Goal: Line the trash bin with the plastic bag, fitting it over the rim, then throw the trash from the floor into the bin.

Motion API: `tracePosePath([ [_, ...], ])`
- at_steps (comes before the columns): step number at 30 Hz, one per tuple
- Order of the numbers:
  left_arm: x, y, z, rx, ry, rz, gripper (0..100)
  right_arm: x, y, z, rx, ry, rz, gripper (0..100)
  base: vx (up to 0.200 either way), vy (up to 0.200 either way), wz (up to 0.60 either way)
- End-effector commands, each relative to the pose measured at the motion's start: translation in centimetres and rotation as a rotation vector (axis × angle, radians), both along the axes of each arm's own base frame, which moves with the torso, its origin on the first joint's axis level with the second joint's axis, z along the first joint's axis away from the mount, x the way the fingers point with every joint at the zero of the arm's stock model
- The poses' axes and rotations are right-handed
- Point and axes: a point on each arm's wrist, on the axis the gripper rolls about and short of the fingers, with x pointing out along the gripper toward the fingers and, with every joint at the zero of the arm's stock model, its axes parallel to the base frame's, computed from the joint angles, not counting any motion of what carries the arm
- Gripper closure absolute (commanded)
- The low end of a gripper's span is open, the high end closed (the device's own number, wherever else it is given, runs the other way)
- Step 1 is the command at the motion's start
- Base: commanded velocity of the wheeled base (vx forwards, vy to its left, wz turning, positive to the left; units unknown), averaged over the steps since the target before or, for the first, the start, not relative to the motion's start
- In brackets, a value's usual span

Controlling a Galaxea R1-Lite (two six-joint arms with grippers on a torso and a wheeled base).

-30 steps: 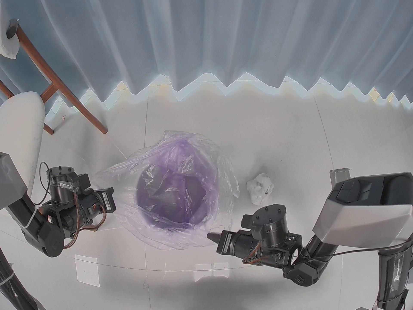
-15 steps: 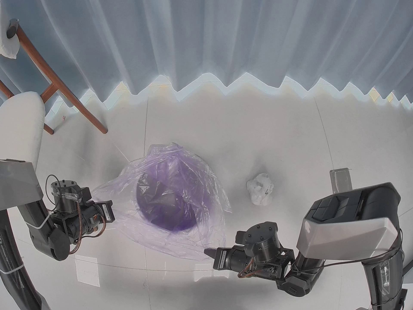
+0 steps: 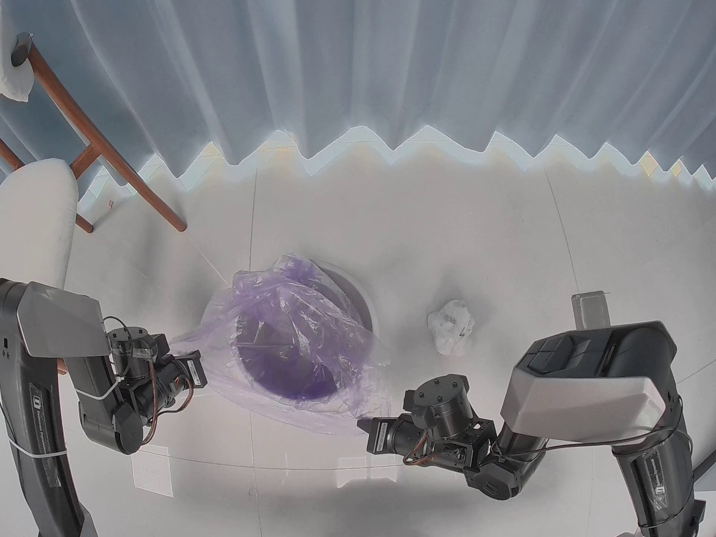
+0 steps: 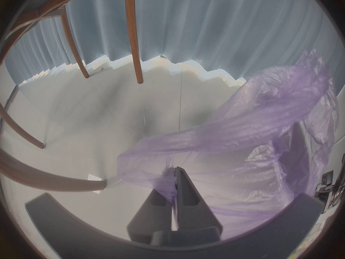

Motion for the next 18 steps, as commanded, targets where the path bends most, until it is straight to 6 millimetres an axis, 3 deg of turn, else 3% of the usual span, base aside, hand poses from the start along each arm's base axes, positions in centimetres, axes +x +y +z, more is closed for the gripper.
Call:
tracePosePath([
  [1, 1.0, -0.2, -0.3, -0.011, -0.025, 0.000, 100, 1.4, -0.1, -0.2, 0.002, -0.022, -0.032, 100, 0.000, 0.000, 0.00],
  [7, 1.3, -1.4, 0.3, -0.031, -0.085, -0.030, 100, 2.1, -0.7, 0.3, 0.012, -0.036, -0.057, 100, 0.000, 0.000, 0.00],
  [13, 0.8, -1.4, 0.1, -0.021, -0.074, -0.031, 100, 1.5, -1.2, 0.4, -0.006, -0.029, -0.052, 100, 0.000, 0.000, 0.00],
  [14, 0.8, -1.4, 0.2, -0.020, -0.076, -0.032, 0, 1.4, -1.2, 0.4, -0.008, -0.031, -0.049, 0, 0.000, 0.000, 0.00],
  [18, -0.1, -1.3, 1.3, -0.016, -0.084, -0.033, 0, 0.7, -1.2, 0.3, -0.023, -0.030, -0.040, 0, 0.000, 0.000, 0.00],
])
